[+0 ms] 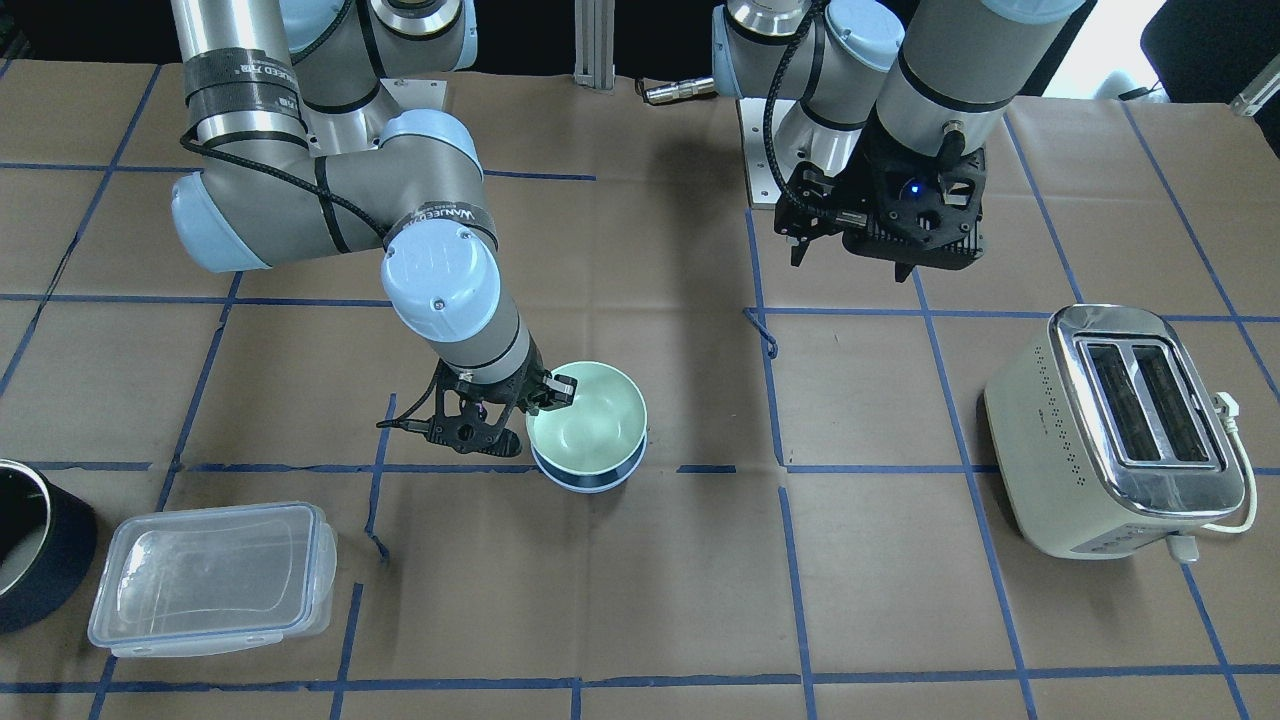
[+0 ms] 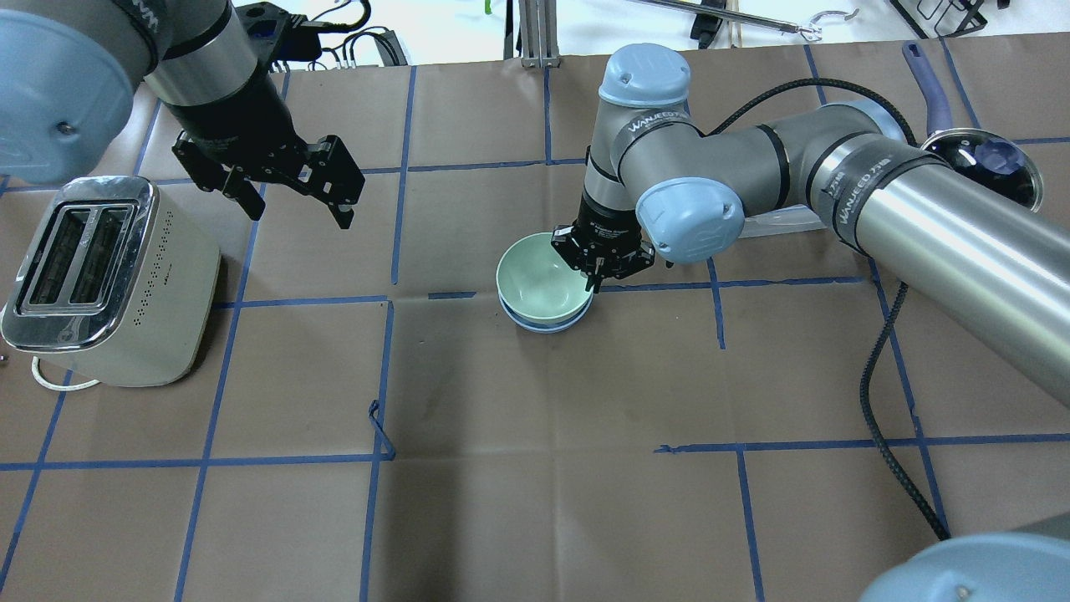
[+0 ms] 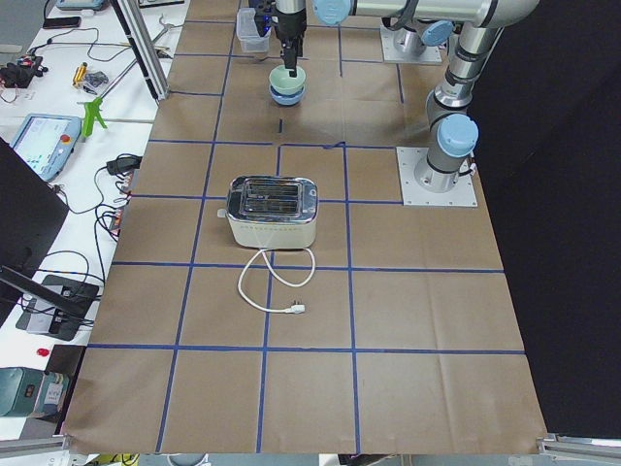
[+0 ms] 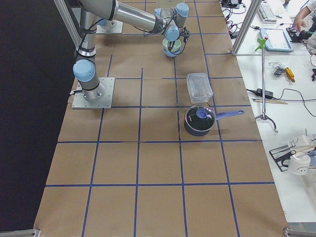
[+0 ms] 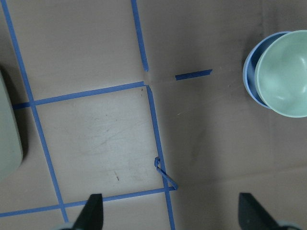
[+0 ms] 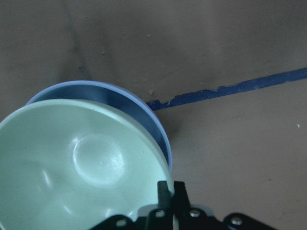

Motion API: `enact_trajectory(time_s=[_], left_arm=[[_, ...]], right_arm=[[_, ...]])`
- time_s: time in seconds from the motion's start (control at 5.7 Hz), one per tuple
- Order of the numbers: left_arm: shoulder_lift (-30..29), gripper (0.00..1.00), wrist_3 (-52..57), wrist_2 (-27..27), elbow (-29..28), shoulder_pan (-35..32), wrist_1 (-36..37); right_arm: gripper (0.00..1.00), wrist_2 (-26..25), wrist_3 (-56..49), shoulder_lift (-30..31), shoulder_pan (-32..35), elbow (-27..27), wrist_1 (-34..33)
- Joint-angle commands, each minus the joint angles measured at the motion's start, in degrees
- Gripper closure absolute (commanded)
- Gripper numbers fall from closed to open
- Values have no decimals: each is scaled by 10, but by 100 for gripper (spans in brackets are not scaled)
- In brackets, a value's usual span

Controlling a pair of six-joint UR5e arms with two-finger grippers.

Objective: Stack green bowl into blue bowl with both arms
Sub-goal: 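Lower the green bowl into the light-blue bowl with the right gripper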

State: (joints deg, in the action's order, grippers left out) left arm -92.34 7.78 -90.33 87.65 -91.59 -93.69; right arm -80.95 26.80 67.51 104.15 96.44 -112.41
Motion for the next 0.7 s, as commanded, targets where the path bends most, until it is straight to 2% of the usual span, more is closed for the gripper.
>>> enact_trajectory(time_s=[0.0, 0.18, 0.53], left_arm=[[1, 2, 0, -1, 0, 0, -1], [1, 2, 0, -1, 0, 0, -1], [1, 2, 0, 0, 0, 0, -1]], right_arm=[[79, 0, 1, -2, 0, 16, -24], [1, 0, 2, -1, 0, 11, -23], [0, 3, 4, 7, -5, -28, -4]])
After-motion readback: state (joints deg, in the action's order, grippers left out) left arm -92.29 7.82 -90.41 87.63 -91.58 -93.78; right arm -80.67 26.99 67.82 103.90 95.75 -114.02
